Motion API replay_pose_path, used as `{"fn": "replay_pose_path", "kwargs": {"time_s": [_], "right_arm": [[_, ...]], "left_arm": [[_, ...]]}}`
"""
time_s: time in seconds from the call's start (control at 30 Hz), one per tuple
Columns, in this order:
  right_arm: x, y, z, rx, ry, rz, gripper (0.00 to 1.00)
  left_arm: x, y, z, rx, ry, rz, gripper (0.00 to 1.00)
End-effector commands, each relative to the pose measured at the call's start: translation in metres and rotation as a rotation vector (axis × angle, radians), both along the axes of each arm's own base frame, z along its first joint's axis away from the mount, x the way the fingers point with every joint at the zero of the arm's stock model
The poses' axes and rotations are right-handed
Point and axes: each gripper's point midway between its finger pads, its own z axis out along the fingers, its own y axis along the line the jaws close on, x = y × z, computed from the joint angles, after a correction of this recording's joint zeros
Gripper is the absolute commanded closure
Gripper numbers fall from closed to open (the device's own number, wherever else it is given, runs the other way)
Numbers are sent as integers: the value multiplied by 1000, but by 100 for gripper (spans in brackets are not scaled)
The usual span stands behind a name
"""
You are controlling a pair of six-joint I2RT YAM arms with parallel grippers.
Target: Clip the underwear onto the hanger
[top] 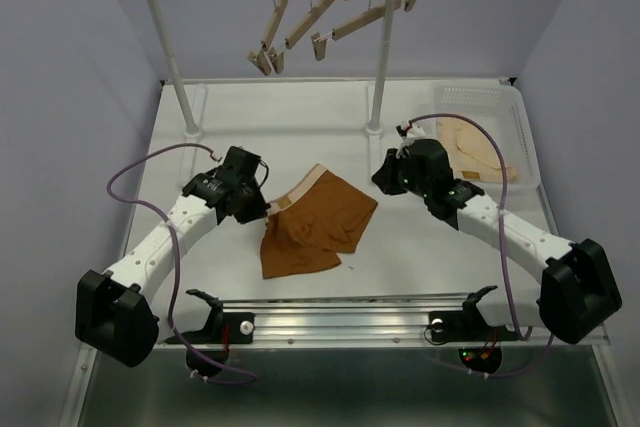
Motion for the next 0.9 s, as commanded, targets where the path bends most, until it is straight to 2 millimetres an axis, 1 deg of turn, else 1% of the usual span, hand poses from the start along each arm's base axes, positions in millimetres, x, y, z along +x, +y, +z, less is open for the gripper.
{"fn": "replay_pose_path", "kwargs": {"time_s": [0.0,0.03,0.07,0.1,0.13,0.17,0.2,0.23,0.27,0.3,0.33,0.37,0.4,0.43,0.47,0.5,0.53,0.57,0.6,0.63,0.67,0.7,0.73,0.77,0.8,0.83,0.87], "right_arm": [[32,27,15,20,-44,61,89],[39,34,20,14,-60,89,89],[40,41,3,-2,-10,129,89],[40,45,2,-2,-1,146,88],[40,48,1,-5,10,166,87],[36,48,-4,-14,33,179,83],[36,47,-5,-18,34,179,82],[35,46,-7,-23,35,176,80],[34,44,-10,-32,43,171,76],[33,44,-14,-35,59,174,75],[32,44,-16,-41,69,179,74],[31,44,-19,-44,83,182,70],[30,44,-26,-50,106,178,69],[29,44,-29,-46,120,171,67],[27,40,-42,-68,154,154,66],[24,44,-44,-72,160,168,66],[22,45,-46,-84,163,166,66],[20,44,-56,-114,183,162,66],[17,45,-62,-141,188,159,66],[18,43,-69,-159,200,148,66],[16,48,-78,-180,221,152,66],[17,45,-84,-200,238,138,66],[15,48,-89,-207,252,133,66],[18,46,-97,-225,269,113,66],[19,45,-101,-231,279,106,66],[20,44,-104,-235,288,91,66],[24,42,-111,-258,296,67,66]], "left_arm": [[-1,19,-32,26,61,136,100],[12,19,-35,17,46,163,100],[21,30,-41,43,49,219,100],[26,36,-40,54,51,262,95],[24,42,-40,71,76,303,74],[30,52,-31,114,51,356,55],[29,59,-26,133,46,386,38],[21,65,-23,158,60,405,1],[19,71,-19,166,49,437,1],[18,80,-8,183,10,468,1],[15,84,-5,192,4,476,1],[17,86,3,191,-23,486,1],[18,86,10,181,-42,482,1],[24,82,16,165,-68,464,1],[36,73,28,129,-97,425,1],[40,72,28,139,-108,402,1],[45,68,29,128,-119,374,1],[50,64,30,118,-129,354,1],[53,54,25,90,-121,310,1],[65,45,28,65,-162,250,1],[68,37,26,42,-165,219,1],[68,21,19,-1,-144,148,1],[74,8,21,-30,-173,93,1],[73,1,18,-26,-175,36,1],[66,-14,8,-35,-150,-28,1],[64,-22,3,-38,-146,-70,1],[53,-27,-12,-34,-112,-109,1]]}}
